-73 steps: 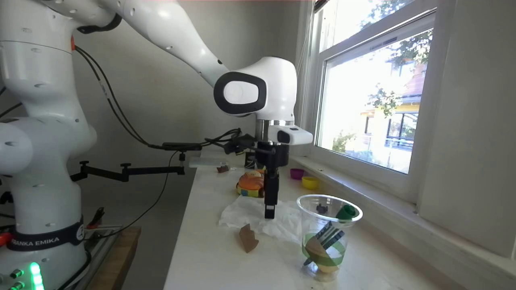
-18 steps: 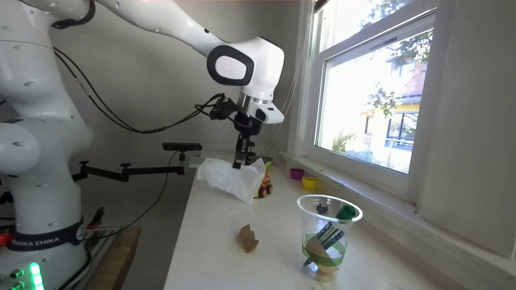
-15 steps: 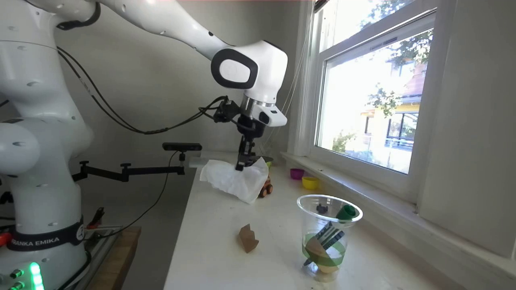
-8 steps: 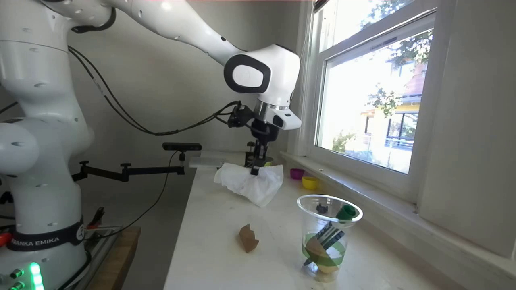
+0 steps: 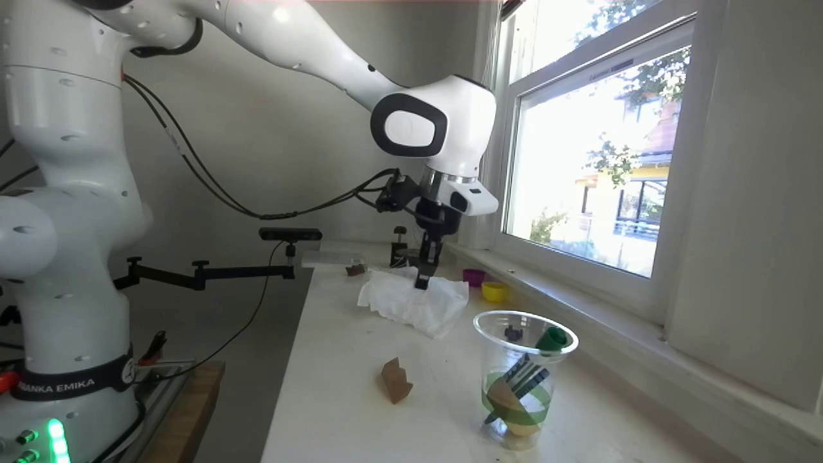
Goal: Use the paper towel to clean the toy car
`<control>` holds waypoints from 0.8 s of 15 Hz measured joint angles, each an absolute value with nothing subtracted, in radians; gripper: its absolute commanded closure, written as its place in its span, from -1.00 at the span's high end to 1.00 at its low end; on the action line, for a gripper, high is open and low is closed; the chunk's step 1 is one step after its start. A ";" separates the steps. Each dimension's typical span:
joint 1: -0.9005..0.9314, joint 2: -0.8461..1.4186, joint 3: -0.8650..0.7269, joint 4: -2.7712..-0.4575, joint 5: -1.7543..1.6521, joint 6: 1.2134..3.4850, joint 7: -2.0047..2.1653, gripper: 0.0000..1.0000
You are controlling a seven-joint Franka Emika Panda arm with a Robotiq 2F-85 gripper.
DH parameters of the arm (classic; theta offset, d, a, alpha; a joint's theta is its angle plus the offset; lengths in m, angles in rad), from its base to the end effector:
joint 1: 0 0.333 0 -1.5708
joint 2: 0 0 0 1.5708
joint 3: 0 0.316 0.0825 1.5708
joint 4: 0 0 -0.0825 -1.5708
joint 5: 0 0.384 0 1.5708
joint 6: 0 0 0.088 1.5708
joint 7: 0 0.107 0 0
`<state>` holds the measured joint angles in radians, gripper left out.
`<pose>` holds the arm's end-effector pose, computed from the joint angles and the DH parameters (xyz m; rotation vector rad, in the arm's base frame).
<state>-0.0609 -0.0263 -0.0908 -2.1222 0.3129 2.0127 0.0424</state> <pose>0.5247 -0.0620 0.4185 -2.8154 0.4840 0.0969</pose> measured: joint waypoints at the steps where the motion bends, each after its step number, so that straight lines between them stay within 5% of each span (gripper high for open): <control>1: -0.059 -0.027 -0.085 -2.122 0.313 2.013 0.042 -1.00; 12: 0.000 -0.111 -0.018 -2.144 0.313 1.982 -0.012 -1.00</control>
<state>-0.0003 -0.1106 -0.0183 -2.1436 0.3134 1.9820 -0.0119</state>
